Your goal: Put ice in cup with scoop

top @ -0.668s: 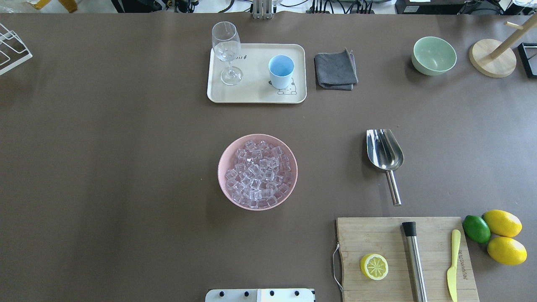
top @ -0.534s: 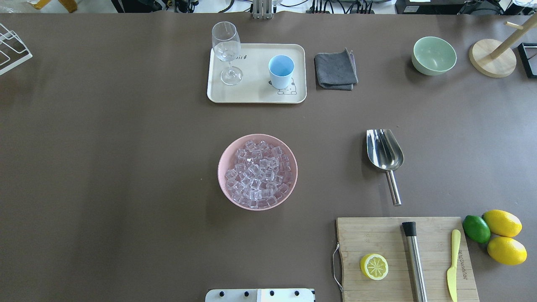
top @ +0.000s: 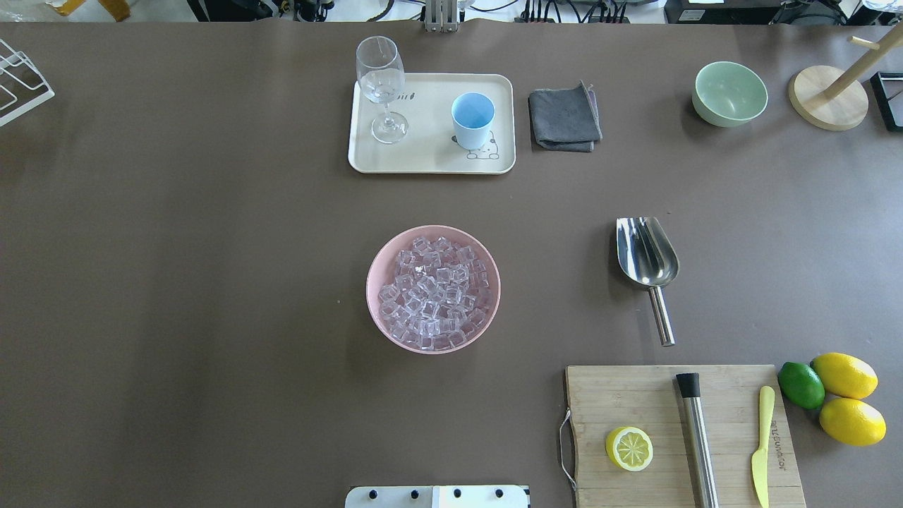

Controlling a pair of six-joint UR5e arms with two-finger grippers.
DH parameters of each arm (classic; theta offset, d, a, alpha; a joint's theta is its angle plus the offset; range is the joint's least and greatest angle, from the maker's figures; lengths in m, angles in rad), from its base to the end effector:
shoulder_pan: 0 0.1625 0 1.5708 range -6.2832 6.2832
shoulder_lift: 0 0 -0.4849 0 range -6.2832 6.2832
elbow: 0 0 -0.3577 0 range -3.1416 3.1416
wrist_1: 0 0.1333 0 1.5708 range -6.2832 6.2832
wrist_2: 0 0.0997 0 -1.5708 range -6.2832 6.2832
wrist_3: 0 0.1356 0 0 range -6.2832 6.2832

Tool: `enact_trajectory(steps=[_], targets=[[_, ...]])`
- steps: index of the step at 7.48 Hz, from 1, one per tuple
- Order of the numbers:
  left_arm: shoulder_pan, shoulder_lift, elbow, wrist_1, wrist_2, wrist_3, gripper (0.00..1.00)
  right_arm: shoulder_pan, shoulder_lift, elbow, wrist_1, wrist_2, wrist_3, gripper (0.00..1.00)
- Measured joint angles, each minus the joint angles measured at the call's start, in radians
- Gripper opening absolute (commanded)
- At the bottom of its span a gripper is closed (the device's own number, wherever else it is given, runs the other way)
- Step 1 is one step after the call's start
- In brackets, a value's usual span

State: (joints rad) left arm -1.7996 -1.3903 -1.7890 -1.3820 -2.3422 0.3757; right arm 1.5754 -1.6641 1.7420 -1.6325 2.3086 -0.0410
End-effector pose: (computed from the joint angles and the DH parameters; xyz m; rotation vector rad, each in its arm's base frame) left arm -0.1181 -0.3363 0.7372 0.0922 0.7778 0.0810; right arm 0.0440 -0.4126 0.7162 0.0323 -0.7373 -0.0407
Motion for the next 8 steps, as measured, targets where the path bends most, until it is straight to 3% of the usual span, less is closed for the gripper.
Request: enact_trajectory(steps=[4,8], targets=[[0.018,-0.005,-0.015,-0.011,-0.001,0.003,0.98,-0.001,0.006,0.007,0.0,0.001,0.005,1.0],[0.13,-0.02,-0.01,-0.201,0.0,0.012,0.98,-0.049,0.009,0.079,0.0,0.006,0.009,1.0]])
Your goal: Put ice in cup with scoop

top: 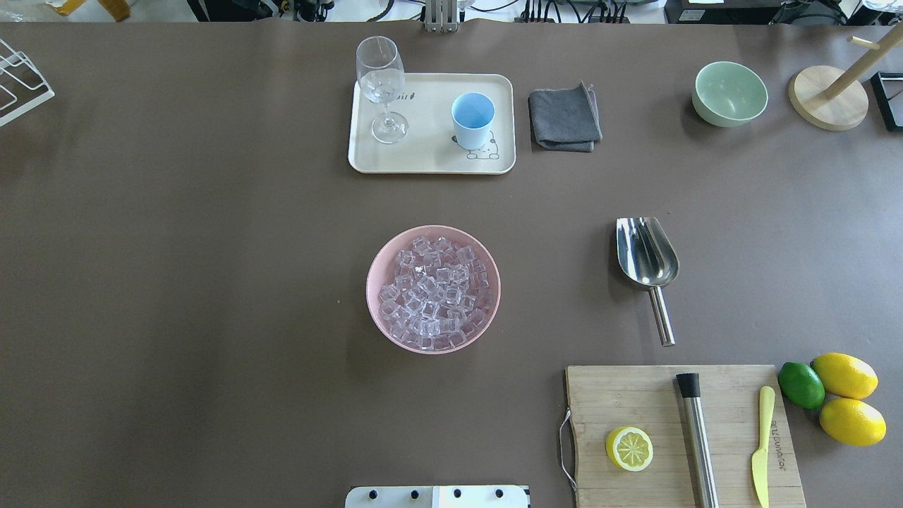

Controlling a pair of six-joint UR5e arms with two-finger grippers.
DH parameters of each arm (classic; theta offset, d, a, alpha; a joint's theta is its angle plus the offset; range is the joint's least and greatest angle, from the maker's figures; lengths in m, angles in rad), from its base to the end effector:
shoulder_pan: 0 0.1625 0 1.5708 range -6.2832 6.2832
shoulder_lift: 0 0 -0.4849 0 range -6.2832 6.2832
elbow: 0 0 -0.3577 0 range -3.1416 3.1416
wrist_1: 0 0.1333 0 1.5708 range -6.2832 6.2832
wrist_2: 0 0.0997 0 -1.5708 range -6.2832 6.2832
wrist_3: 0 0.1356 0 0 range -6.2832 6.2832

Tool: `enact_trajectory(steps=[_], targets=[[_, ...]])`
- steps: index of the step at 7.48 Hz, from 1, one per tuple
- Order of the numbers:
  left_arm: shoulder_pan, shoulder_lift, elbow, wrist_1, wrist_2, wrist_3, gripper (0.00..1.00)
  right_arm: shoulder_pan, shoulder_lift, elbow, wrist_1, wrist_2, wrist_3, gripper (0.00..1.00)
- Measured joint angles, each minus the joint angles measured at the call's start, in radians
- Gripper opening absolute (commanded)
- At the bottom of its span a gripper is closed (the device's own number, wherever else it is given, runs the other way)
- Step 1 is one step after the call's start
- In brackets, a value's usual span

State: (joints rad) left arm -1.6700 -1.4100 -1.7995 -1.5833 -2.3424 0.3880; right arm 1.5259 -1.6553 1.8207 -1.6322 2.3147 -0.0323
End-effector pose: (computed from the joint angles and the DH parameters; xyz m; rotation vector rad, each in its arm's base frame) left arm -0.0768 -0.3807 0.7057 0.2612 0.7330 0.3052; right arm 0.0225 -0.4228 0.6757 0.0945 -0.7442 -0.1122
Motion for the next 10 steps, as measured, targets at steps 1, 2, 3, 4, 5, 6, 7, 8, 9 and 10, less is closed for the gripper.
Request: enact_trajectory(steps=[1,2,3,4,5,6,7,8,9,10], targets=[[0.041,-0.002,0.0,-0.046,0.001,0.001,0.98,-0.037,0.0,0.033,-0.001,0.001,0.012,1.0],[0.07,-0.002,0.0,-0.079,0.001,0.001,0.98,-0.089,0.002,0.076,-0.001,0.001,0.074,1.0],[0.103,-0.005,0.002,-0.11,0.001,0.001,0.98,-0.154,0.014,0.12,-0.001,0.001,0.171,1.0],[0.148,-0.014,0.009,-0.166,0.003,0.001,0.98,-0.233,0.039,0.16,-0.001,0.0,0.29,1.0],[0.192,-0.032,0.023,-0.224,0.011,0.0,0.98,-0.322,0.074,0.189,-0.001,-0.002,0.412,1.0],[0.231,-0.059,0.033,-0.27,0.02,-0.002,0.98,-0.414,0.117,0.207,0.0,-0.009,0.527,1.0],[0.271,-0.083,0.038,-0.32,0.037,-0.002,0.98,-0.517,0.163,0.216,0.009,-0.047,0.634,1.0],[0.323,-0.099,0.037,-0.388,0.074,-0.003,0.98,-0.627,0.197,0.219,0.035,-0.118,0.745,1.0],[0.366,-0.108,0.036,-0.47,0.109,-0.003,0.98,-0.715,0.213,0.22,0.075,-0.173,0.843,1.0],[0.398,-0.113,0.037,-0.529,0.125,-0.004,0.98,-0.778,0.219,0.219,0.106,-0.202,0.909,1.0]])
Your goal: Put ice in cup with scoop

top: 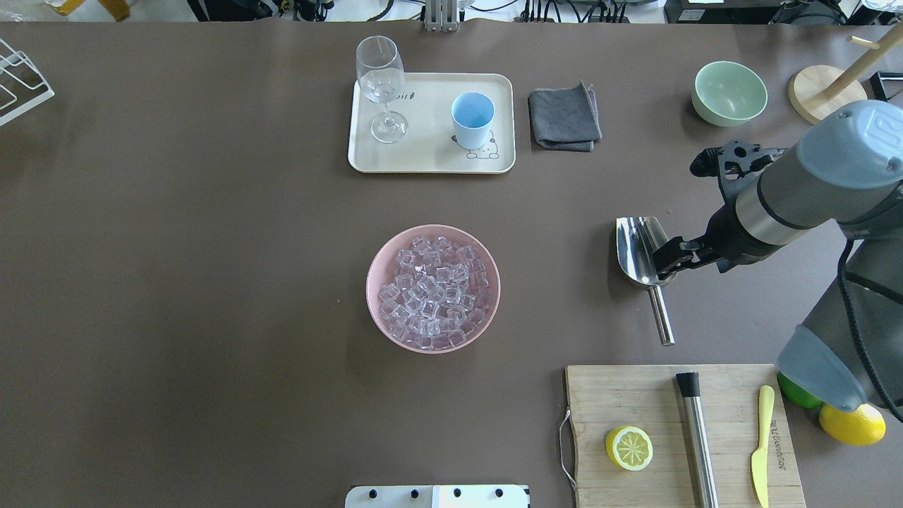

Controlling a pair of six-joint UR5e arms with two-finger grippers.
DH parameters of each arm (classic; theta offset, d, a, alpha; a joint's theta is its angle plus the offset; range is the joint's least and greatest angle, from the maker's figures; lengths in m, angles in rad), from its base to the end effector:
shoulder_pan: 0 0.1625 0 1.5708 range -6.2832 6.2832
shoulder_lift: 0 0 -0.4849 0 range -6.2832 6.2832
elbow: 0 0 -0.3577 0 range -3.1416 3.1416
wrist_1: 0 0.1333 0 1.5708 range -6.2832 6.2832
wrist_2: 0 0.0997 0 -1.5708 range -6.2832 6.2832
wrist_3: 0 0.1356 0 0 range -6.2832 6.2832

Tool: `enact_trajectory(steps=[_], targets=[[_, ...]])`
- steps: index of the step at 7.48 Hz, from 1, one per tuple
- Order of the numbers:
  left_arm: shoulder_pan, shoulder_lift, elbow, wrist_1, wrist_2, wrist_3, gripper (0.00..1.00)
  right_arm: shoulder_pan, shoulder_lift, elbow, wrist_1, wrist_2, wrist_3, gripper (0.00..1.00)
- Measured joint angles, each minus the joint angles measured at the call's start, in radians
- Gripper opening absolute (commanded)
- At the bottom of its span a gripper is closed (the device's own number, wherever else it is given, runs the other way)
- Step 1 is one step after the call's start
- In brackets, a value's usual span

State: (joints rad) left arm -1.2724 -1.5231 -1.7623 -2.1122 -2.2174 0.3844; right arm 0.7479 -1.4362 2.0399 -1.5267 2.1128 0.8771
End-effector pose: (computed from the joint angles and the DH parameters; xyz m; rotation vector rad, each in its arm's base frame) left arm 0.0908 -0.4707 0.6163 0.7087 0.6106 0.8553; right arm -0.3302 -0.3927 0.4724 0.0241 -0.8190 -0.1244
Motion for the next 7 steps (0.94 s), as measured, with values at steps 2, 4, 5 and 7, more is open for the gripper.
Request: enact_trajectory(steps=[2,4,5,7], targets=[[0.062,-0.037,-0.002,-0.04,0.011,0.001,0.98,-0.055,-0.007,-0.01,0.025,-0.023,0.053,1.0],[0.143,-0.06,-0.002,-0.088,0.013,0.002,0.98,-0.072,-0.013,-0.036,0.029,-0.034,0.119,1.0],[0.197,-0.063,0.002,-0.141,0.014,0.003,0.98,-0.078,-0.014,-0.053,0.029,-0.044,0.149,1.0],[0.278,-0.075,0.006,-0.193,0.016,0.003,0.98,-0.085,-0.008,-0.089,0.027,-0.025,0.172,0.99]])
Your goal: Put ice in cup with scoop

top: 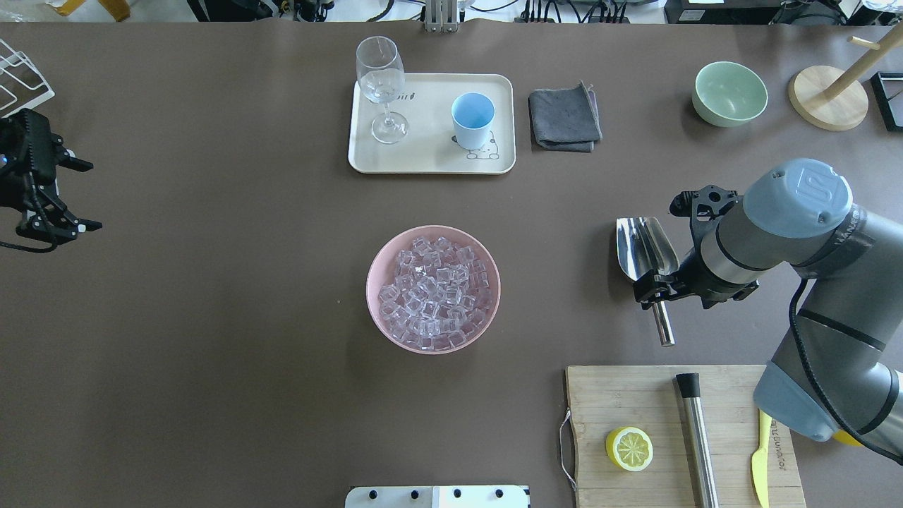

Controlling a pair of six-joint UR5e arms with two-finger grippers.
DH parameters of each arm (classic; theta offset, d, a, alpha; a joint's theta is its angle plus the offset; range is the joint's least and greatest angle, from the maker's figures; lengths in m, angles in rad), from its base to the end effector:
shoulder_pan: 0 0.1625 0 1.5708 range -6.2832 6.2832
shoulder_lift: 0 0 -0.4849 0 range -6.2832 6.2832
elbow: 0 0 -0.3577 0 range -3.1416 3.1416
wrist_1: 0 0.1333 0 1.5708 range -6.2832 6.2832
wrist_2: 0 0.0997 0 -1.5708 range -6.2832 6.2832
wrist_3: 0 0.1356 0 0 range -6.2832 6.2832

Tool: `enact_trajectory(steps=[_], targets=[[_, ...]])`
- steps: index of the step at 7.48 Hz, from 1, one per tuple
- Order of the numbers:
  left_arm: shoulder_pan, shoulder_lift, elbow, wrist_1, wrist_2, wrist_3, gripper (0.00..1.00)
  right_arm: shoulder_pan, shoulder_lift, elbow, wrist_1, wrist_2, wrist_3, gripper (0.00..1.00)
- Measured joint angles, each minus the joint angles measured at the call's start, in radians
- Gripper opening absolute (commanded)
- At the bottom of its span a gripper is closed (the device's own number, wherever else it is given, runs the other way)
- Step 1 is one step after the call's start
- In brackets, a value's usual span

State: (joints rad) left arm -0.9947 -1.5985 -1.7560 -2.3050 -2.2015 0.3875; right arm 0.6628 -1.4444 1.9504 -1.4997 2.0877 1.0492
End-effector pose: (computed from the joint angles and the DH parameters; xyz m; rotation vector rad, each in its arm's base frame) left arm 0.2332 -0.4569 0.5547 0.9092 0.7074 1.1596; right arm -0.3706 -0.3734 0.5146 -0.1019 -0.7477 -0.0147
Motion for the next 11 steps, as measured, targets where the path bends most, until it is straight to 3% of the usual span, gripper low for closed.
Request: enact_trajectory(steps=[3,7,8,9,11], targets=[[0.075,-0.024,0.002,-0.068,-0.003,-0.001,0.98,-0.004,0.001,-0.03,0.001,0.071,0.006,0.99],[0.184,-0.076,0.005,-0.134,-0.002,-0.004,0.98,-0.024,0.004,-0.049,0.001,0.076,0.003,0.97],[0.207,-0.092,0.01,-0.146,-0.002,-0.004,0.98,-0.028,0.006,-0.049,0.001,0.077,0.0,0.88],[0.242,-0.113,0.02,-0.16,-0.001,-0.004,0.98,-0.03,0.006,-0.049,0.001,0.077,-0.003,0.72],[0.294,-0.142,0.045,-0.189,-0.004,-0.007,0.98,-0.031,0.007,-0.05,0.001,0.077,-0.007,0.66]])
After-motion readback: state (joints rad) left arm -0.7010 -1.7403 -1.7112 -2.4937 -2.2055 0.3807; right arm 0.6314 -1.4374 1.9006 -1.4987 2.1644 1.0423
